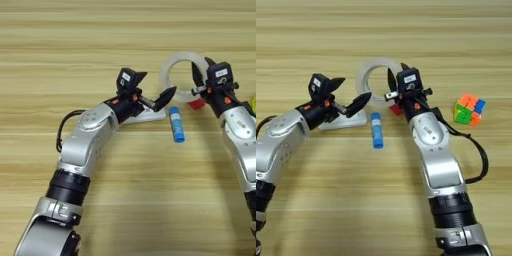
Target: Move the objects on the table
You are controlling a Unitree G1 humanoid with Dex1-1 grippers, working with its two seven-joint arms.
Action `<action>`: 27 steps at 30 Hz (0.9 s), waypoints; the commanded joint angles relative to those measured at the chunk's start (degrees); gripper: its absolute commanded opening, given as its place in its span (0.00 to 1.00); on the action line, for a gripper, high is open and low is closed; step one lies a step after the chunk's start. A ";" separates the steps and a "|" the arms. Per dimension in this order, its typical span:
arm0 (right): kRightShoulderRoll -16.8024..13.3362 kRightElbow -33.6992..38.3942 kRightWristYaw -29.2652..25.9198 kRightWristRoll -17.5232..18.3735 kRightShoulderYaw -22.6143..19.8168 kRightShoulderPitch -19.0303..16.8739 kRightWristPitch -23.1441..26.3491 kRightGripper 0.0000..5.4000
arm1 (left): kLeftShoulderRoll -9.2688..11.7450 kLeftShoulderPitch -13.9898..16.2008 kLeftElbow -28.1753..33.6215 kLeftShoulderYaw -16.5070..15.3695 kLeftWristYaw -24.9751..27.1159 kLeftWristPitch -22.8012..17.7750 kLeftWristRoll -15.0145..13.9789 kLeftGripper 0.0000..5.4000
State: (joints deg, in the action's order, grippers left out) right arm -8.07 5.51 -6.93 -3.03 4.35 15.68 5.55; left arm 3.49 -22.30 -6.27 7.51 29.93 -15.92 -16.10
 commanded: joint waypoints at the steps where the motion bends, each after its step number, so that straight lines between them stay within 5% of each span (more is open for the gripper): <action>1: 0.66 -0.68 -0.10 -1.02 1.31 0.58 -2.02 0.28 | 0.11 -1.10 -0.21 -0.20 -0.11 0.27 0.51 1.00; 27: 1.60 2.11 -1.40 -3.62 5.55 -1.92 -2.84 0.28 | 0.43 -2.62 -4.48 -1.61 -1.22 2.55 1.52 1.00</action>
State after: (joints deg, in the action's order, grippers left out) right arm -6.75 5.08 -8.01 -6.55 9.57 13.45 3.93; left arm 3.58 -23.60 -9.32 6.30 29.27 -14.34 -15.76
